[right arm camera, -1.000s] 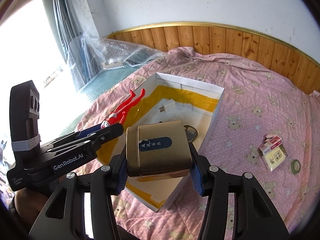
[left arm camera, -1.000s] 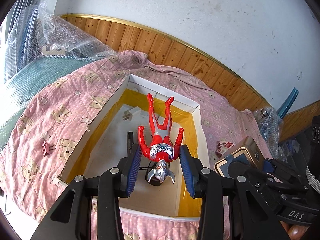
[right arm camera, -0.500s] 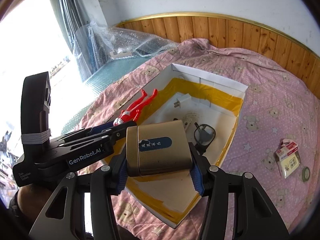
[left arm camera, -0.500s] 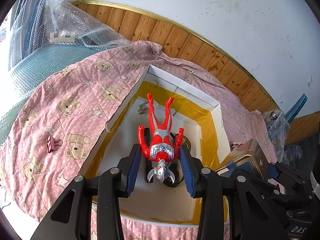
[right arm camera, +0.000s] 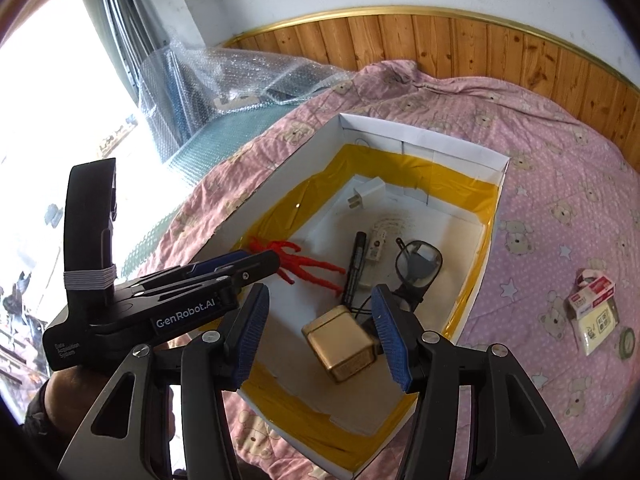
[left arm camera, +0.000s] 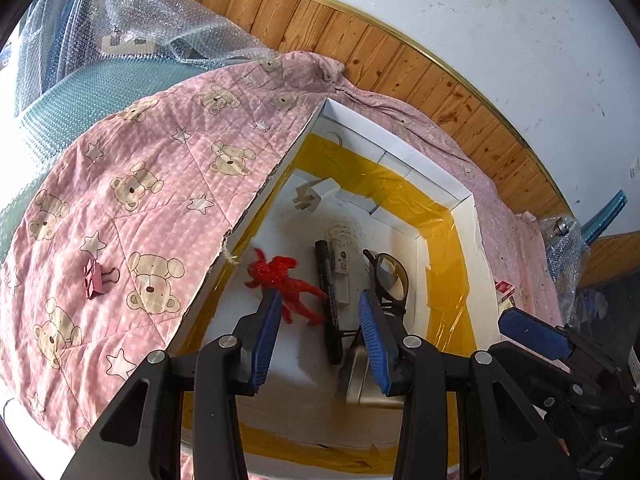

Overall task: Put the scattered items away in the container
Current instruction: 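Open both grippers to drop the toy figure and tin into the box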

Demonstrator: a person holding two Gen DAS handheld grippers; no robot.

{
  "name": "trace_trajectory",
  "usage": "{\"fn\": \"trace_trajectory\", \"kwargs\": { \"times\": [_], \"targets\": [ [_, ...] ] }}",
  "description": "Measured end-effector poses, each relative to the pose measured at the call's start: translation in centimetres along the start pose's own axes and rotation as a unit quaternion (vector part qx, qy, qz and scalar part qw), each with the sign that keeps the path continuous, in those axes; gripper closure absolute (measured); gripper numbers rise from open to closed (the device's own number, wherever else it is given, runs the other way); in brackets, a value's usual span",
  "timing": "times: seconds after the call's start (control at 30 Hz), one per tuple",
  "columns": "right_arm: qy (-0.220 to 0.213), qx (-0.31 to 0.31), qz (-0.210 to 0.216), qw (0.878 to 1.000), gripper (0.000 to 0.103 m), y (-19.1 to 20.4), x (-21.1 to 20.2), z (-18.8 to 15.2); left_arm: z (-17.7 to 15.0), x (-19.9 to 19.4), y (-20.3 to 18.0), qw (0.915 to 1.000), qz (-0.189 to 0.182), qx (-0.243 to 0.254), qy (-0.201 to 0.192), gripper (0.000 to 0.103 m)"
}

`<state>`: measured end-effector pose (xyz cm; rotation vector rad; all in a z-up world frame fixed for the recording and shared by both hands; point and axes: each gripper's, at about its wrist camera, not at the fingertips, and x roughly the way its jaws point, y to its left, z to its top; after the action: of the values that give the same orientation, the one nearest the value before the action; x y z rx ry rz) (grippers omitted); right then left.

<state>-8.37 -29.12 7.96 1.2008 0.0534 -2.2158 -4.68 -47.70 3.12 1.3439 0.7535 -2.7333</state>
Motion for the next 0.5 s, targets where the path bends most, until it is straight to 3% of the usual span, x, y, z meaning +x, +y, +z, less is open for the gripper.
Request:
{"fn": "trace_trajectory", "kwargs": {
  "times": [0.5],
  "targets": [
    [0.009, 0.007, 0.009, 1.0, 0.046, -0.41, 0.74, 0.23, 0.47, 0.73, -0.46, 0.9999, 0.008, 0.006, 0.011, 0.062]
  ]
}}
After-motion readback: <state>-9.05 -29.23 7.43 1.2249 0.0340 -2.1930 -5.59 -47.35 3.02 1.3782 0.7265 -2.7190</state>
